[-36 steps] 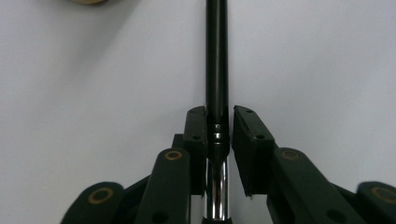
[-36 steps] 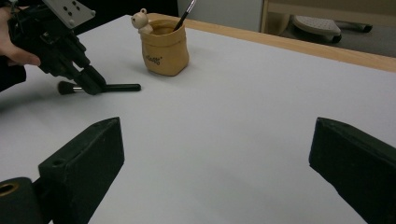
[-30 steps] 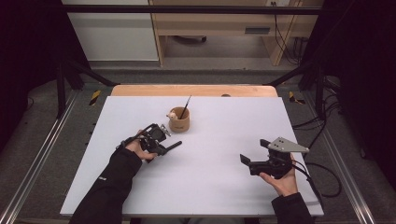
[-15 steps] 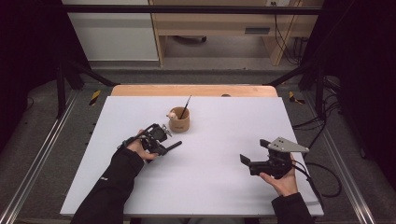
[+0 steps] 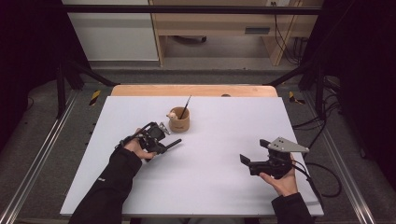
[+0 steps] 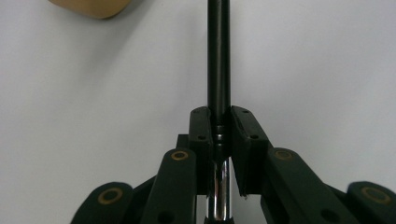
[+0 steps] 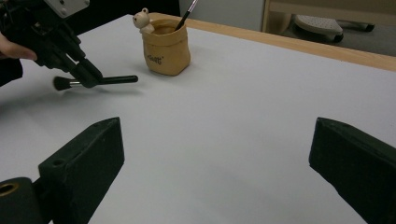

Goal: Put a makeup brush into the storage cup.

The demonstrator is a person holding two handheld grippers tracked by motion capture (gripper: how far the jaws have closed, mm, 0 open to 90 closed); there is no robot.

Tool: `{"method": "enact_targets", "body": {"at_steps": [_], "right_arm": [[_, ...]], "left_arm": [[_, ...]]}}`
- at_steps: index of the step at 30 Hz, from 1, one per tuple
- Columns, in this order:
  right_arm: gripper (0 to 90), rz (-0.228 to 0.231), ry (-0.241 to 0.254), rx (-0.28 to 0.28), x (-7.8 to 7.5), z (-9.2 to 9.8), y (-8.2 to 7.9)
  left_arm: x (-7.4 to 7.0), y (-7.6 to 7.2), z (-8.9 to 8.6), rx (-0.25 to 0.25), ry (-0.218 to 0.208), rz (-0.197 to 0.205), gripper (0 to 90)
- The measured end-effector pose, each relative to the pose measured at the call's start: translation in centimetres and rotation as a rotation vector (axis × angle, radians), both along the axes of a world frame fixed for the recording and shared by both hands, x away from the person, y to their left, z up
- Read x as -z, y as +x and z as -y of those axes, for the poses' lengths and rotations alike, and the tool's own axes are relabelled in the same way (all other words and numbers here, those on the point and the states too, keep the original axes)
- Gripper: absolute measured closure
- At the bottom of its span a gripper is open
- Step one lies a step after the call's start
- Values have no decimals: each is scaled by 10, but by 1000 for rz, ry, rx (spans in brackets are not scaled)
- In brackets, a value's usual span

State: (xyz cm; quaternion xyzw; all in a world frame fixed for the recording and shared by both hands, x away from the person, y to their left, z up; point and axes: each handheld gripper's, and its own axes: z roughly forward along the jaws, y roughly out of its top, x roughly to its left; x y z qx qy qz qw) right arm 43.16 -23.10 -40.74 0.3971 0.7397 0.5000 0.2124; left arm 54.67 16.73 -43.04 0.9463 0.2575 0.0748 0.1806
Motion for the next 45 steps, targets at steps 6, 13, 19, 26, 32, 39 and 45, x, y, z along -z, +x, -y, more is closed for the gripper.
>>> {"method": "enact_targets", "body": {"at_steps": [6, 13, 19, 26, 32, 39, 45], "right_arm": [[38, 1, -7, -3, 0, 0, 0], [39, 7, -17, -5, -2, -3, 0], [43, 18, -28, -11, -7, -8, -1], [44, 29, -47, -27, -14, -15, 2], [48, 34, -81, -40, -24, -23, 3], [51, 45, -116, -68, -33, -34, 3], [53, 55, -161, -93, -39, -42, 3]], "left_arm": [[-7, -8, 0, 18, -12, 15, 785], [-19, -20, -2, 42, -64, 49, 785], [-29, -35, 0, 75, -106, 81, 785], [-38, -49, 2, 104, -143, 115, 786], [-43, -58, 8, 126, -180, 130, 786], [-47, -66, 18, 170, -194, 131, 785], [-49, -71, 28, 202, -210, 132, 785]]}}
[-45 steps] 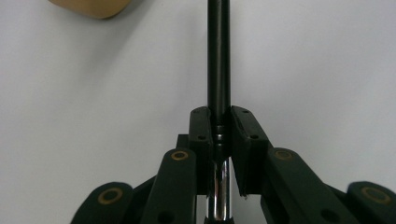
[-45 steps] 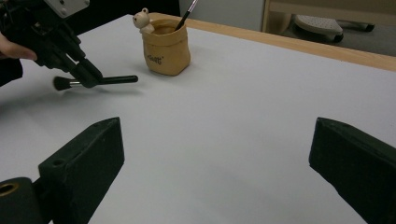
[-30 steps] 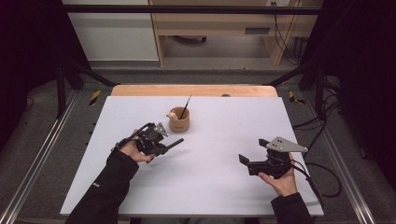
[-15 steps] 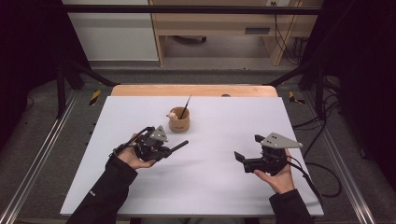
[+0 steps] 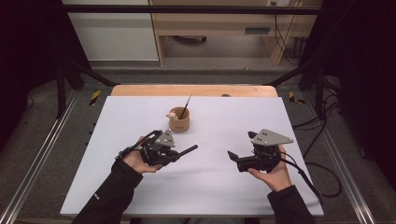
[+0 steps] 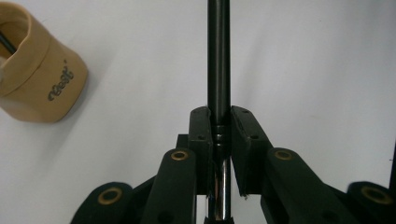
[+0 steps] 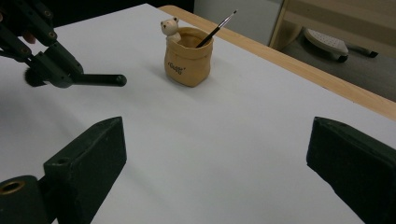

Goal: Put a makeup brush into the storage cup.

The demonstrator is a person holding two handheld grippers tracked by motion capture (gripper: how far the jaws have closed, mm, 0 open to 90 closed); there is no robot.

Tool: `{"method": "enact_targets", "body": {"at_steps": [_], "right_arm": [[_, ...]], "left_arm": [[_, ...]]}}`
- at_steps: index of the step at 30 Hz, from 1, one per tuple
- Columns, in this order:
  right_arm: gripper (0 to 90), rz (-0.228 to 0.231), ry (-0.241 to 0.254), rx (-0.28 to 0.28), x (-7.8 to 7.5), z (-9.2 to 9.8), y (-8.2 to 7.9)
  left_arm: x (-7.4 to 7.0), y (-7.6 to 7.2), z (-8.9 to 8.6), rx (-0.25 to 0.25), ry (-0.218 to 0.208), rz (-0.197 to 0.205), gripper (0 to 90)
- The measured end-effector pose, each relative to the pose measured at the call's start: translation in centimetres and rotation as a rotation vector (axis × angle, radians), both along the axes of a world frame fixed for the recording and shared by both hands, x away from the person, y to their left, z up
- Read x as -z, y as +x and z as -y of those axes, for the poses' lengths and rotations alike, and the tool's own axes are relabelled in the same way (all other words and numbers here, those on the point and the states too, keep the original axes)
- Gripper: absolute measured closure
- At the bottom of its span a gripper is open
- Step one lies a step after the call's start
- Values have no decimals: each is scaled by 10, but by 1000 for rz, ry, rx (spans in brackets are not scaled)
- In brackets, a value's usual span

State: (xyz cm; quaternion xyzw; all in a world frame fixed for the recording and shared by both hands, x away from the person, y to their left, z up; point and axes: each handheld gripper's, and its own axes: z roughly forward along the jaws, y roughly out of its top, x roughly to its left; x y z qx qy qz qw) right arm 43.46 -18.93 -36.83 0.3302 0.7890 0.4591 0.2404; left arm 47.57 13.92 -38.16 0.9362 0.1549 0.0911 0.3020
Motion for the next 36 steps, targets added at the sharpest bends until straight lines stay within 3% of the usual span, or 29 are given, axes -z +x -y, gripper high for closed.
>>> {"method": "enact_targets", "body": {"at_steps": [15, 36], "right_arm": [[62, -8, -89, -61, -5, -15, -2], [71, -13, -258, -180, -15, -46, -8]], "left_arm": [[-5, -6, 27, 79, 11, -1, 785], [-6, -4, 38, 147, 10, -27, 785]]}}
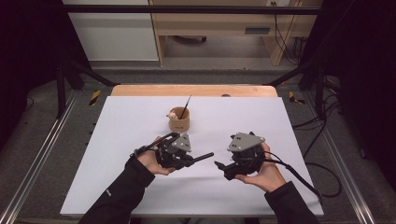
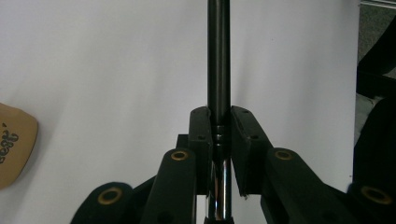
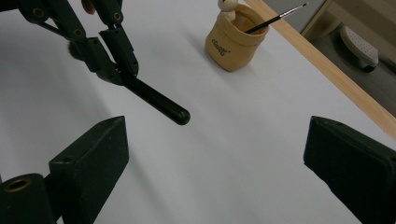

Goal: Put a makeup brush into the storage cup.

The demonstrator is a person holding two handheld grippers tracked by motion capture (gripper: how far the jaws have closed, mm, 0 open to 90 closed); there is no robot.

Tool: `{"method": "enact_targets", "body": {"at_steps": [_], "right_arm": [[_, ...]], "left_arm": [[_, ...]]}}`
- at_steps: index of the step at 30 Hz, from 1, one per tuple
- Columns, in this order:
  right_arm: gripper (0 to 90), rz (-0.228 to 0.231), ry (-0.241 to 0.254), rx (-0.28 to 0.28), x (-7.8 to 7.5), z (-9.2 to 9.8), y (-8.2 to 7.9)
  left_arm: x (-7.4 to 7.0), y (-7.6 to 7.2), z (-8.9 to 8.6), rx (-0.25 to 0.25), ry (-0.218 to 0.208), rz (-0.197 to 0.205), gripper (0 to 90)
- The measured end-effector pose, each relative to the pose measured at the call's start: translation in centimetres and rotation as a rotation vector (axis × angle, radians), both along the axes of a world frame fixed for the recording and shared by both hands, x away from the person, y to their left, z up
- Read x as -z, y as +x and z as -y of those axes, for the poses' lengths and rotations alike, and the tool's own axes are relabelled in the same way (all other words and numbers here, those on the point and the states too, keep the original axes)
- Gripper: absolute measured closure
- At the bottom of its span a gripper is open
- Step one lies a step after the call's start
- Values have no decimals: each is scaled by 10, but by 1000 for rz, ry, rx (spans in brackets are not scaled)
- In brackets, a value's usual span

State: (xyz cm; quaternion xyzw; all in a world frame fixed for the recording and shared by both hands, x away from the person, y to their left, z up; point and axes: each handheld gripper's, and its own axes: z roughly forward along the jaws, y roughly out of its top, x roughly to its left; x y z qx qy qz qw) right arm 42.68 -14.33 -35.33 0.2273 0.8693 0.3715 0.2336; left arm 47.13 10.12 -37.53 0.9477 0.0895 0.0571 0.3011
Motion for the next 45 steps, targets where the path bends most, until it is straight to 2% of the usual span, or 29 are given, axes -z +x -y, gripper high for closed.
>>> {"method": "enact_targets", "body": {"at_steps": [16, 23, 25, 30, 35, 41, 45], "right_arm": [[89, -7, -114, -81, -1, -19, -3], [95, -16, -128, -110, 1, -24, -5], [95, -18, -138, -123, 2, -26, -5], [117, 2, -175, -162, 0, -31, -7], [148, 15, -212, -176, 2, -36, -8], [196, 44, -281, -212, 6, -41, -10], [217, 45, -305, -228, 6, -46, -10]], "left_arm": [[-1, 5, 2, 34, 20, -32, 785], [-2, 7, 4, 52, 28, -56, 785], [-3, 7, 5, 57, 42, -60, 785], [-7, 8, 8, 71, 65, -67, 785], [-10, 9, 9, 77, 65, -74, 785], [-10, 11, 10, 77, 61, -90, 785], [-11, 11, 12, 84, 68, -96, 785]]}}
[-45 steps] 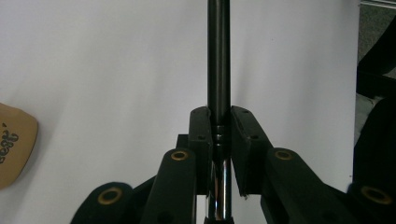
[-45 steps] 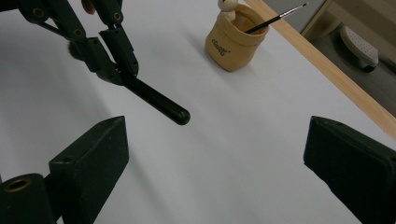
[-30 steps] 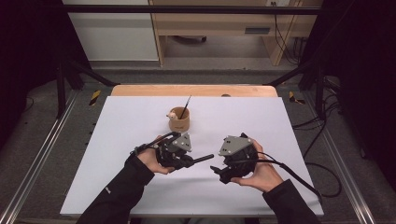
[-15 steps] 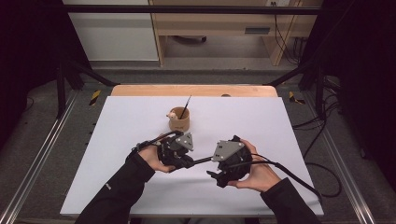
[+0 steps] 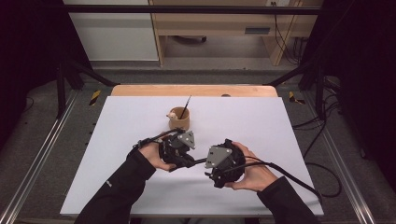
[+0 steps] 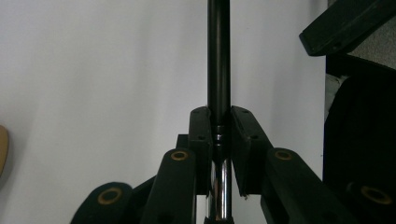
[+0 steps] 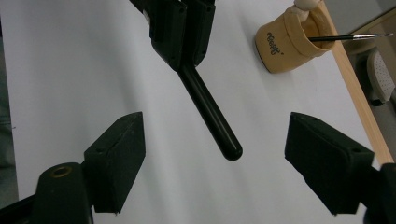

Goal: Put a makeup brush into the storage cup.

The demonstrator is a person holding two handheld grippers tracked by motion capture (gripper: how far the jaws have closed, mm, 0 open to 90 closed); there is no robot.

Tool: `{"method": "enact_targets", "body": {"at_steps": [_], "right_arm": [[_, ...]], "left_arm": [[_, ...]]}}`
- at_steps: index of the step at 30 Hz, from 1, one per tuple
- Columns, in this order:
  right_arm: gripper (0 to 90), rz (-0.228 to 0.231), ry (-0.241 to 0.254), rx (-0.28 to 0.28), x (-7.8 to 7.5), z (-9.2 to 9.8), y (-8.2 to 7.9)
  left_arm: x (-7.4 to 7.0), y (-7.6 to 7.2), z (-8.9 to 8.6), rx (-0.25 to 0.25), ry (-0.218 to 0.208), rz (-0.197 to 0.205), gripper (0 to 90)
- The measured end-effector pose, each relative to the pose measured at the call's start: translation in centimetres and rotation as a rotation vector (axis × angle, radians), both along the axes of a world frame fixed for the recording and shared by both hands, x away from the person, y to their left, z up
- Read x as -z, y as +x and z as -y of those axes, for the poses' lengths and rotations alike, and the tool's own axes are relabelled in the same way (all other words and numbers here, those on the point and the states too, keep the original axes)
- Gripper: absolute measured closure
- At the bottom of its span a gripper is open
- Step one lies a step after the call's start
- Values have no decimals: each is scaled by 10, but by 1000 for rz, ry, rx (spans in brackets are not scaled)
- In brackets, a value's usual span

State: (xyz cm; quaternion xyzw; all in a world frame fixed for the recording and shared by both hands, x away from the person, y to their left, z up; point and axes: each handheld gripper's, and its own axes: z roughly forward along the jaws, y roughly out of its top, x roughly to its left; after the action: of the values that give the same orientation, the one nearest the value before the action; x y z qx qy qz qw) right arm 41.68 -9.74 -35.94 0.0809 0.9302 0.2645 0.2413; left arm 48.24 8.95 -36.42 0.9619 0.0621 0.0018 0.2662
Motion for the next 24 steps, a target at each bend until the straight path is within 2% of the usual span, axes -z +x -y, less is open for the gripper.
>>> {"method": "enact_targets", "body": {"at_steps": [1, 3, 13, 19, 20, 21, 23, 24], "right_arm": [[224, 12, -1, -3, 1, -1, 0], [233, 3, -6, -6, 1, -3, 0], [320, 29, -30, -40, 6, -9, 2], [372, 38, -66, -69, 10, -10, 2], [378, 52, -77, -81, 10, -10, 3], [387, 46, -78, -85, 11, -11, 3], [415, 51, -94, -93, 12, -11, 3], [422, 48, -86, -88, 14, -12, 3]], "left_arm": [[0, 0, 0, 0, -1, -1, 785], [-1, 0, 0, 0, 1, -4, 785], [-3, -2, 7, 5, 7, -21, 785], [-3, -2, 9, 4, 7, -25, 785], [-4, -1, 9, 13, 18, -20, 785], [-4, -1, 9, 14, 22, -21, 785], [-4, -2, 9, 7, 26, -31, 785], [-3, -3, 9, -3, 12, -38, 785]]}}
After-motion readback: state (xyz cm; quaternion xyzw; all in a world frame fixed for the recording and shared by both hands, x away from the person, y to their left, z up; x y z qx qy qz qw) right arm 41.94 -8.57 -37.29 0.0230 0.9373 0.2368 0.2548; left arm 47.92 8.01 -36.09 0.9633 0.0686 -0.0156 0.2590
